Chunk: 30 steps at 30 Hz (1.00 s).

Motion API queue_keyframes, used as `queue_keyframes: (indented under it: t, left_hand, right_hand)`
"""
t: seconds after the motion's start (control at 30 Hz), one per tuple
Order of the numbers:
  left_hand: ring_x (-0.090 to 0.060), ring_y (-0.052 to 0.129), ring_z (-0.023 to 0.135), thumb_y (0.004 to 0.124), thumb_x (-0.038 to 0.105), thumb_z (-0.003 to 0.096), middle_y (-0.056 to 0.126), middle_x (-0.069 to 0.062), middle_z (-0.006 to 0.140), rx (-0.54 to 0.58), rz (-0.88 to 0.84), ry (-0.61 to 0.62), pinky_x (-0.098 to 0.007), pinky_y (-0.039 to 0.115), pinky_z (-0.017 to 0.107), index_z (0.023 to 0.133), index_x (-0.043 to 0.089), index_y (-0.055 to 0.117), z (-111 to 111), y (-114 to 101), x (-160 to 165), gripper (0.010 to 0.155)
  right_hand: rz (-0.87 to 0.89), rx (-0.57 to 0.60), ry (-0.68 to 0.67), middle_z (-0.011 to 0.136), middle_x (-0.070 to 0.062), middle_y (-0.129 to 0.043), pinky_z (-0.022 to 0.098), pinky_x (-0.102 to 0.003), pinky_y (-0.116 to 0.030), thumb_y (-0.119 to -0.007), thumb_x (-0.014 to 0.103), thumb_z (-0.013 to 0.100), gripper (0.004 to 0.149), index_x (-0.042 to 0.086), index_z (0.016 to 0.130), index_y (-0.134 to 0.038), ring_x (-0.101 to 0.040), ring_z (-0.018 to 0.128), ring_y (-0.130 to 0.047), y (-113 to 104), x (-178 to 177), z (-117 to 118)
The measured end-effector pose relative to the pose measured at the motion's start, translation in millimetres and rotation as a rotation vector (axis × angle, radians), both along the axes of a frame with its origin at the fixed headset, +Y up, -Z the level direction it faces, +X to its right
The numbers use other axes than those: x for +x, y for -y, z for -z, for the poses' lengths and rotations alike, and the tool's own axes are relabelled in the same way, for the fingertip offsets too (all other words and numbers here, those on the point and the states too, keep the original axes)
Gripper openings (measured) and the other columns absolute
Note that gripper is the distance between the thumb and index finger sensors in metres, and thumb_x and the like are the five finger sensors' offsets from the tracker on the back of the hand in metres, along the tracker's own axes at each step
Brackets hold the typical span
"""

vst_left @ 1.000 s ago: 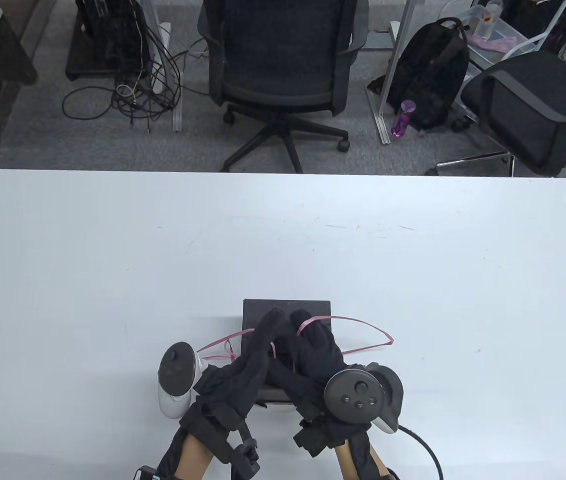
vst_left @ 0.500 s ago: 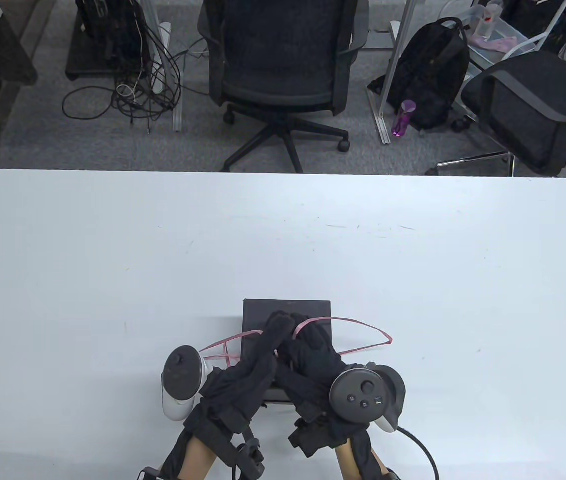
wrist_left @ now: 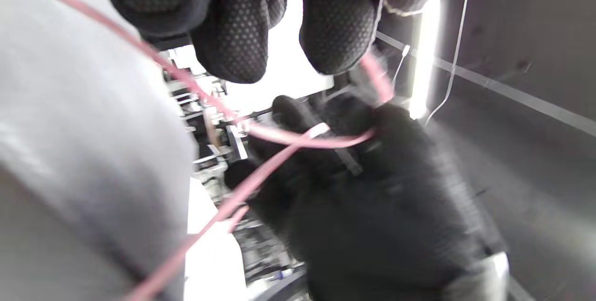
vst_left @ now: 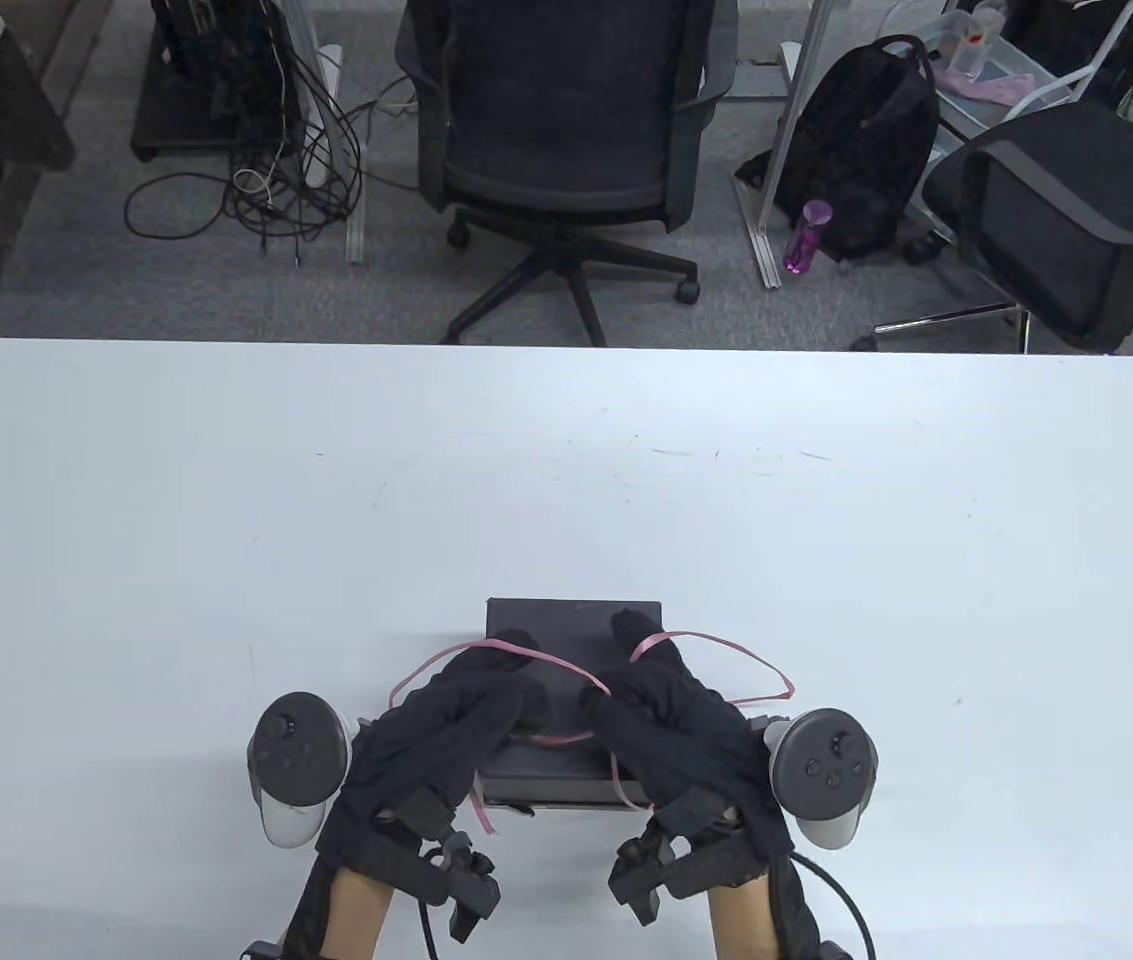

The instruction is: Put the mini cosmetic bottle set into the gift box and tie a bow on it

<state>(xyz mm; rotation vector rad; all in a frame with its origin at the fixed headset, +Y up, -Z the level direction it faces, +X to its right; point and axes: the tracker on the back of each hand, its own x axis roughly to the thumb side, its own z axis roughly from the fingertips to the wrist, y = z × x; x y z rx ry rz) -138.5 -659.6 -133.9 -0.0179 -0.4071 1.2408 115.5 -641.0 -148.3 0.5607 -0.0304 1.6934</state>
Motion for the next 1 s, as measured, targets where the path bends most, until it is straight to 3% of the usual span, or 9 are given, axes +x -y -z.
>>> queue_keyframes:
  t: [0.07,0.27,0.37,0.57,0.67,0.73,0.83,0.9,1.0]
  left_hand:
    - [-0.036,0.093,0.080,0.069,0.047,0.0609,0.062,-0.025,0.112,-0.010,0.102,0.007,-0.049,0.083,0.056,0.101,0.016,0.079,0.3,0.2,5.9,0.051]
    - [-0.045,0.079,0.094,0.077,0.049,0.0564,0.052,-0.029,0.115,-0.015,0.211,0.028,-0.058,0.074,0.065,0.109,0.009,0.067,-0.6,5.5,24.1,0.067]
    - [-0.046,0.076,0.095,0.080,0.048,0.0547,0.052,-0.028,0.115,0.004,0.243,0.009,-0.058,0.073,0.066,0.108,0.007,0.067,-2.2,6.0,29.1,0.069]
    - [-0.045,0.078,0.095,0.079,0.044,0.0559,0.058,-0.024,0.113,0.023,0.218,-0.015,-0.058,0.073,0.066,0.094,0.016,0.080,-3.5,7.6,32.1,0.047]
    - [-0.046,0.077,0.096,0.078,0.042,0.0570,0.058,-0.023,0.113,0.025,0.200,0.007,-0.061,0.072,0.067,0.094,0.015,0.078,-2.5,6.6,29.3,0.046]
    - [-0.046,0.078,0.096,0.078,0.043,0.0572,0.060,-0.022,0.113,0.010,0.201,0.026,-0.061,0.072,0.067,0.093,0.014,0.078,-0.8,4.6,22.9,0.046]
    - [-0.044,0.081,0.094,0.082,0.047,0.0550,0.066,-0.017,0.111,-0.005,0.232,0.035,-0.061,0.072,0.067,0.088,0.014,0.081,1.3,-0.2,10.7,0.047]
    - [-0.043,0.082,0.092,0.083,0.046,0.0553,0.068,-0.015,0.109,-0.073,0.320,0.119,-0.060,0.073,0.067,0.086,0.014,0.081,3.7,-5.9,0.4,0.044]
    - [-0.041,0.084,0.091,0.082,0.045,0.0567,0.071,-0.014,0.109,-0.147,0.460,0.228,-0.057,0.074,0.068,0.087,0.015,0.081,5.0,-12.0,-15.6,0.043]
  right_hand:
    - [0.065,-0.033,-0.085,0.102,-0.057,-0.036,0.050,-0.088,-0.039,-0.077,0.028,0.060,0.039,-0.003,0.083,-0.082,-0.080,0.082,-0.025,2.9,-4.2,0.8]
    - [0.155,-0.100,-0.239,0.106,-0.053,-0.027,0.050,-0.089,-0.033,-0.075,0.028,0.061,0.039,-0.001,0.087,-0.079,-0.077,0.082,-0.014,9.5,-23.7,-1.8]
    - [0.114,-0.086,-0.226,0.107,-0.051,-0.026,0.050,-0.089,-0.032,-0.074,0.029,0.062,0.039,-0.001,0.087,-0.079,-0.077,0.081,-0.012,8.7,-30.2,-5.8]
    - [0.100,-0.053,-0.161,0.113,-0.036,-0.021,0.051,-0.088,-0.030,-0.074,0.029,0.061,0.039,-0.001,0.087,-0.078,-0.072,0.084,-0.010,6.3,-31.9,-9.7]
    - [0.117,-0.047,-0.153,0.114,-0.031,-0.021,0.051,-0.088,-0.030,-0.074,0.029,0.061,0.040,-0.001,0.087,-0.078,-0.071,0.085,-0.009,4.7,-29.2,-9.7]
    - [0.113,-0.011,-0.088,0.115,-0.029,-0.026,0.052,-0.087,-0.032,-0.075,0.029,0.061,0.040,-0.002,0.086,-0.079,-0.071,0.087,-0.013,1.0,-21.7,-9.7]
    - [0.040,0.069,0.044,0.112,-0.027,-0.048,0.055,-0.084,-0.043,-0.082,0.030,0.058,0.040,-0.006,0.076,-0.086,-0.069,0.091,-0.036,-7.3,-6.9,-10.1]
    - [-0.091,0.128,0.109,0.108,-0.025,-0.062,0.056,-0.079,-0.053,-0.085,0.030,0.056,0.039,-0.006,0.070,-0.089,-0.063,0.090,-0.054,-15.7,6.6,-10.3]
    - [-0.290,0.080,0.113,0.102,-0.024,-0.073,0.058,-0.074,-0.059,-0.087,0.028,0.054,0.039,-0.009,0.064,-0.090,-0.058,0.086,-0.069,-23.9,24.5,-8.8]
